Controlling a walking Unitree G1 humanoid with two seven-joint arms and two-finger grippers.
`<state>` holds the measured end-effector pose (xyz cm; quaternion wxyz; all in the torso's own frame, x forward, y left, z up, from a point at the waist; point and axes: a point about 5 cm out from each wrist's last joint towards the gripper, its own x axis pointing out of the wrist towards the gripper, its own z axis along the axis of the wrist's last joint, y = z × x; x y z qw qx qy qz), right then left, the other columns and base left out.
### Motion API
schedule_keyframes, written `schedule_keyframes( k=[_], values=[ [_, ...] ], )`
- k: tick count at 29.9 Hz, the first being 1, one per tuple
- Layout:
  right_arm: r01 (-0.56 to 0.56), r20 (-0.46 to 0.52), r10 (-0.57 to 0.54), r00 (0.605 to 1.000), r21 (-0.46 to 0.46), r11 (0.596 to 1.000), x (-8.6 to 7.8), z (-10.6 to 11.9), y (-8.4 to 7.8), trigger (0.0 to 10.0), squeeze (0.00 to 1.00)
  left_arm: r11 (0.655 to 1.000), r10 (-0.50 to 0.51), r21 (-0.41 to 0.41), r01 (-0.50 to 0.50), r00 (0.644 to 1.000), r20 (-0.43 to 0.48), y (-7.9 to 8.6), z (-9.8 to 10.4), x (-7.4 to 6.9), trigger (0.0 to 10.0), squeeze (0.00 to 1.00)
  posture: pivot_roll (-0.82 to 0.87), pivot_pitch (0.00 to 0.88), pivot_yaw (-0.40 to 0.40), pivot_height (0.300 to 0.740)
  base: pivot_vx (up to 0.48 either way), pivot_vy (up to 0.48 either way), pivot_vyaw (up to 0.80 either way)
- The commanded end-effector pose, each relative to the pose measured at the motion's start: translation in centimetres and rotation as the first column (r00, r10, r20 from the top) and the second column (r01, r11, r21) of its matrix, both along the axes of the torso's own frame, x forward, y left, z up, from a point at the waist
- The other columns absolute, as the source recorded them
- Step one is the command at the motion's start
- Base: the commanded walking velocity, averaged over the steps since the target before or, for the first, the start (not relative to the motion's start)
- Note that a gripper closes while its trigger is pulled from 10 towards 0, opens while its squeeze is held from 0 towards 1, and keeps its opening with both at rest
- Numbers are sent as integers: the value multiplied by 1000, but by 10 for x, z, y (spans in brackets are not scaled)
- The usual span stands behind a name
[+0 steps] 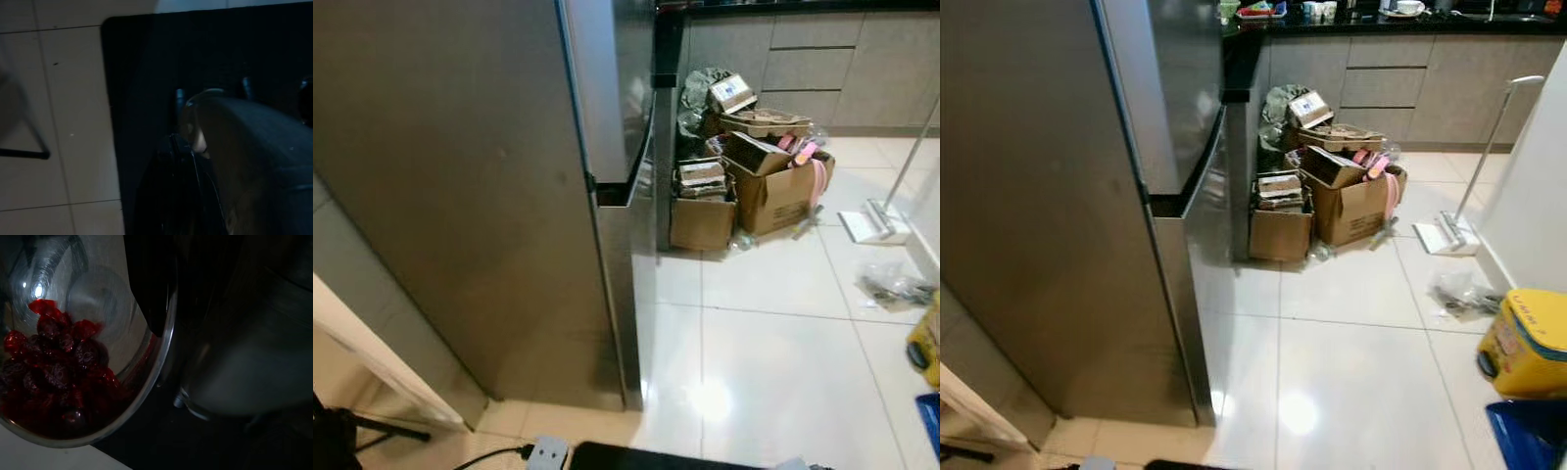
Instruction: Restocking fridge
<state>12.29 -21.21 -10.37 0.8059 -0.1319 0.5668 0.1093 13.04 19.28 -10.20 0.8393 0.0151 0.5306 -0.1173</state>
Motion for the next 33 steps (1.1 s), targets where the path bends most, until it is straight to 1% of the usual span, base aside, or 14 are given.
schedule_keyframes(
  k=[1,5,17,33],
  values=[
    [4,-26,-4,1000,-8,1000,-7,-1,-5,10000,0,1000,3,-12,-4,999,-38,-1,-3,-8,10000,0,27,0,8,740,0,-461,0],
    [-9,-28,9,1000,-6,1000,-7,-1,-4,10000,0,1000,4,-17,-5,999,-39,-2,-3,-8,10000,0,27,0,7,740,0,-458,0],
    [-18,-41,18,999,15,1000,-8,-2,-3,10000,0,1000,9,-23,-10,999,-42,-4,-3,-9,10000,0,24,0,7,740,0,-460,784],
    [-22,-43,22,999,9,1000,-11,-2,-5,10000,0,999,40,11,-40,999,-27,0,-3,-6,10000,0,21,0,8,740,0,0,778]
  ],
)
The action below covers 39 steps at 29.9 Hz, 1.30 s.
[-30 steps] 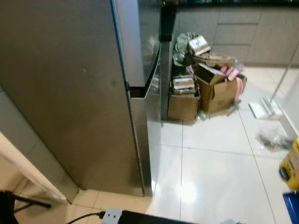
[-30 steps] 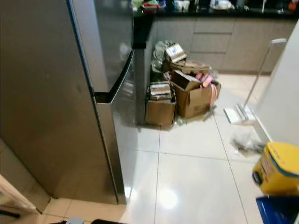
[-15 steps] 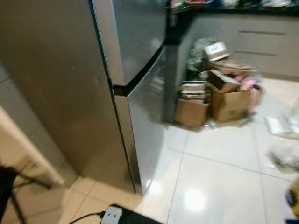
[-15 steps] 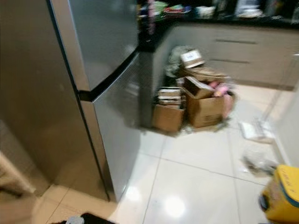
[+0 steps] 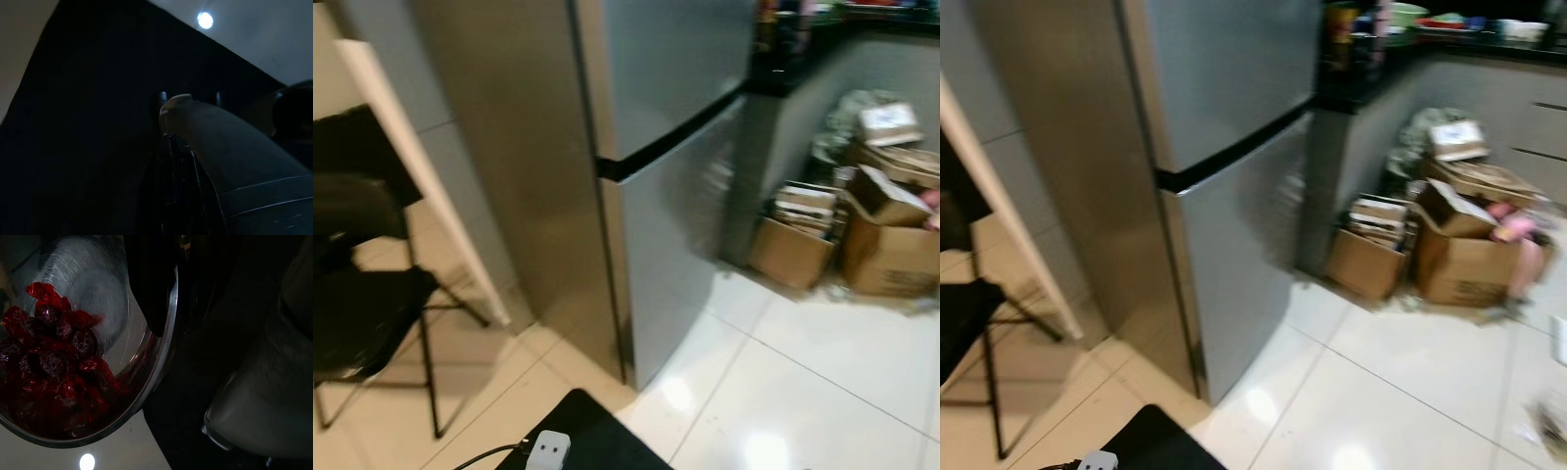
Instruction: Restocking fridge
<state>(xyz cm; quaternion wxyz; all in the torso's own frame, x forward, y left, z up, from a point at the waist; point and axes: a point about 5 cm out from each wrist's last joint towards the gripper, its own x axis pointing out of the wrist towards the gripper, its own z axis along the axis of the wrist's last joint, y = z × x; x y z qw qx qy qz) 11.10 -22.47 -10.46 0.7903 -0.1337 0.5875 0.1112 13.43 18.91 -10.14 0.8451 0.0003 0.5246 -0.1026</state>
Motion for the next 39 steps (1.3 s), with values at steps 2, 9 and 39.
schedule_keyframes(
  k=[2,9,39],
  values=[
    [-26,5,26,1000,14,1000,1,-1,8,10000,0,1000,8,26,-7,999,-39,4,-3,-10,10000,0,22,0,8,740,0,0,759],
    [-24,15,24,1000,-4,1000,1,-1,6,10000,0,1000,-2,9,3,999,-36,3,-3,-9,10000,0,20,0,7,740,0,0,546],
    [-28,12,28,1000,-6,1000,0,-1,5,10000,0,1000,-14,7,14,1000,-28,3,-2,-7,10000,0,13,0,8,740,0,-122,0]
  ],
)
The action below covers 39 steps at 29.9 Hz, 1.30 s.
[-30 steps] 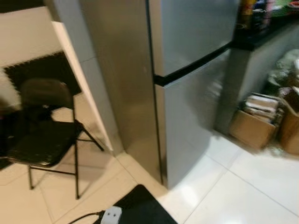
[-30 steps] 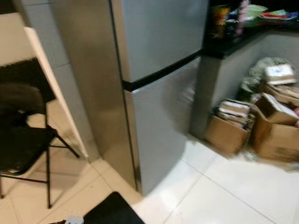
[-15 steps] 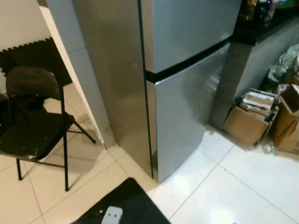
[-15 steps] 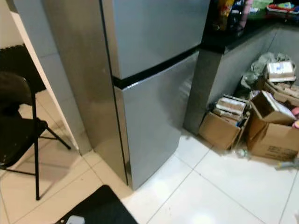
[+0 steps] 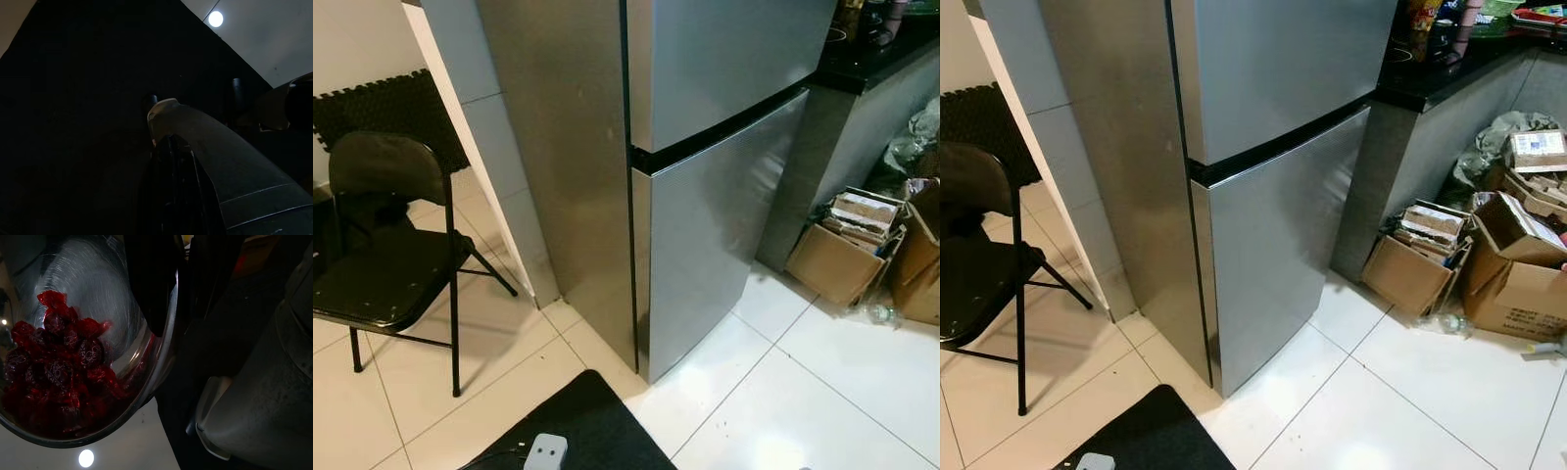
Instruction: Restocking fridge
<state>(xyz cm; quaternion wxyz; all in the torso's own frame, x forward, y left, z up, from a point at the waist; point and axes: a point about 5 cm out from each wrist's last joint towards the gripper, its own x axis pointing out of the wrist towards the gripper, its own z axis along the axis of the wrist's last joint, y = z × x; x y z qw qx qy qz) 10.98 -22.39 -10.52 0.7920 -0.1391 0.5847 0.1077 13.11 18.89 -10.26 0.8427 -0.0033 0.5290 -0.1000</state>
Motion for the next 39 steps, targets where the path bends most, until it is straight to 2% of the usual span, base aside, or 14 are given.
schedule_keyframes(
  k=[1,3,19,26,33,39],
  values=[
    [-27,4,27,1000,6,1000,1,0,4,10000,0,1000,-22,9,22,1000,-17,3,-1,-3,10000,0,13,0,8,740,0,-465,0],
    [-27,4,27,1000,7,1000,1,0,4,10000,0,1000,-9,12,9,1000,-15,3,-1,-3,10000,0,13,0,7,740,0,-465,0],
    [-25,1,25,1000,18,1000,1,-1,5,10000,0,993,112,24,-112,994,8,10,0,0,10000,0,14,0,7,740,0,0,0],
    [-25,0,25,1000,22,999,0,-1,6,10000,0,994,104,20,-104,995,11,11,1,1,10000,0,14,0,8,740,0,0,0],
    [-25,-2,26,1000,25,999,0,-1,7,10000,0,997,81,16,-82,997,16,9,1,2,10000,0,12,0,7,740,299,0,0],
    [-27,-4,27,1000,22,999,-1,-1,6,10000,0,994,105,22,-106,994,24,9,1,2,10000,0,13,0,6,740,93,0,0]
  ],
)
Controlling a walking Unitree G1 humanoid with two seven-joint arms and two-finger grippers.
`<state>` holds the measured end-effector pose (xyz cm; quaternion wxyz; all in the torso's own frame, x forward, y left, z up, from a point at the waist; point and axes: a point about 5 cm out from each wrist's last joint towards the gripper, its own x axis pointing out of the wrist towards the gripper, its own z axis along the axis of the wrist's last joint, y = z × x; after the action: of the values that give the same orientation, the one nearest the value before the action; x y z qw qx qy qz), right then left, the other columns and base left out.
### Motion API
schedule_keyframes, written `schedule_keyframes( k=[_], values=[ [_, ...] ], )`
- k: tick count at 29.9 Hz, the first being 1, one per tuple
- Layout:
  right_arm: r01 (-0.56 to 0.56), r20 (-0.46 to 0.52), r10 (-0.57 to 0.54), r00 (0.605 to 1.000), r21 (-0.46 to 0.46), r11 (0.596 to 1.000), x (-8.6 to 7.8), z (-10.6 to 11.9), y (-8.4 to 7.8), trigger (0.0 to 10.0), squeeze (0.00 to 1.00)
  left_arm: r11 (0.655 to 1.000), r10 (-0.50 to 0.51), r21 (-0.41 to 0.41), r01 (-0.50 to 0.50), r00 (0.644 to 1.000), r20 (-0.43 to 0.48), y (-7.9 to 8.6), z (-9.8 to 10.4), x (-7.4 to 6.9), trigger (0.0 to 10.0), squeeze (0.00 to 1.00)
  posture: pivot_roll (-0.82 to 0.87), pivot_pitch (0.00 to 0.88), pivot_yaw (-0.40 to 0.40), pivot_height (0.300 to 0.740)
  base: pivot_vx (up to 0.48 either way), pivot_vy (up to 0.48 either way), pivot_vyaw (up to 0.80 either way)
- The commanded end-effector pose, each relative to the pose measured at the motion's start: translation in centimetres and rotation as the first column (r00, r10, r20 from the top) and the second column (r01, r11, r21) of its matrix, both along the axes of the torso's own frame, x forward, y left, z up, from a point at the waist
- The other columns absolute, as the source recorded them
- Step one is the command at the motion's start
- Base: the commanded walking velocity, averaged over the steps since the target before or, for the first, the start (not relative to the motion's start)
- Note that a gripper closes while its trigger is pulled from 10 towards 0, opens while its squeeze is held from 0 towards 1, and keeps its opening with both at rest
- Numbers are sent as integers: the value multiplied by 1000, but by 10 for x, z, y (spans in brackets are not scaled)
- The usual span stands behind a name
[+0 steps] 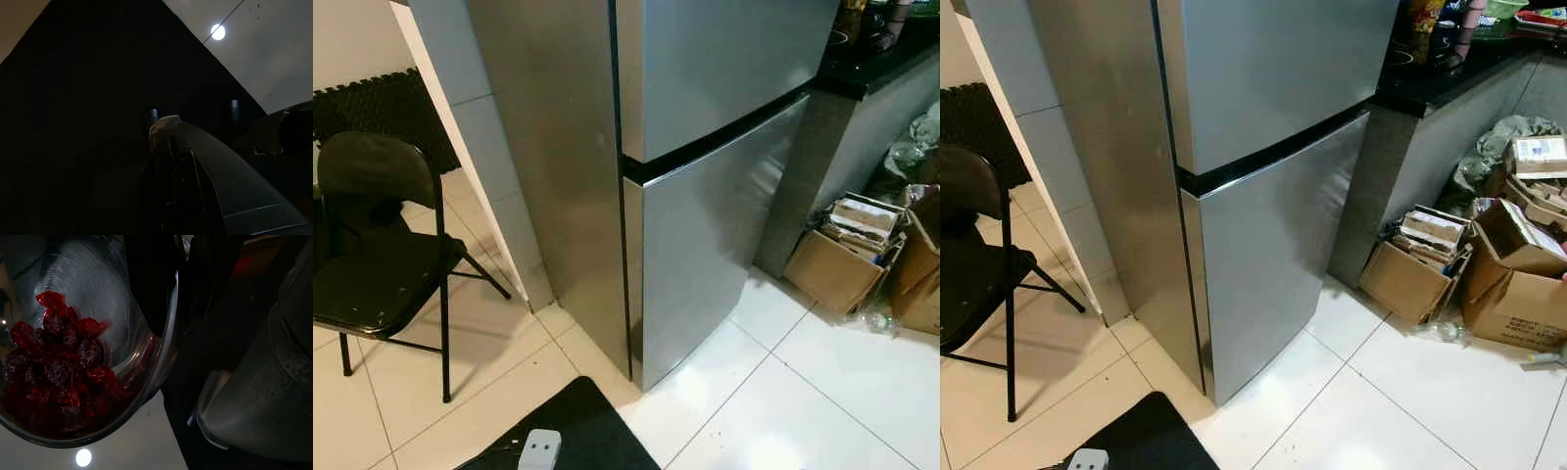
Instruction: Restocking fridge
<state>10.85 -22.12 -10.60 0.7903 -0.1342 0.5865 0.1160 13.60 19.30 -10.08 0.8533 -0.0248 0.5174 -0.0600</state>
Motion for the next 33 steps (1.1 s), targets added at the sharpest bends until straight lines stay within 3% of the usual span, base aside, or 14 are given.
schedule_keyframes(
  k=[1,33],
  values=[
    [-19,4,19,1000,5,1000,0,-1,3,10000,0,1000,14,19,-13,1000,-4,5,0,-3,10000,0,13,0,6,740,0,0,0],
    [-23,-1,23,1000,15,1000,-1,-1,5,10000,0,999,-37,14,37,999,8,4,0,-2,10000,0,15,0,8,740,0,0,0]
  ],
)
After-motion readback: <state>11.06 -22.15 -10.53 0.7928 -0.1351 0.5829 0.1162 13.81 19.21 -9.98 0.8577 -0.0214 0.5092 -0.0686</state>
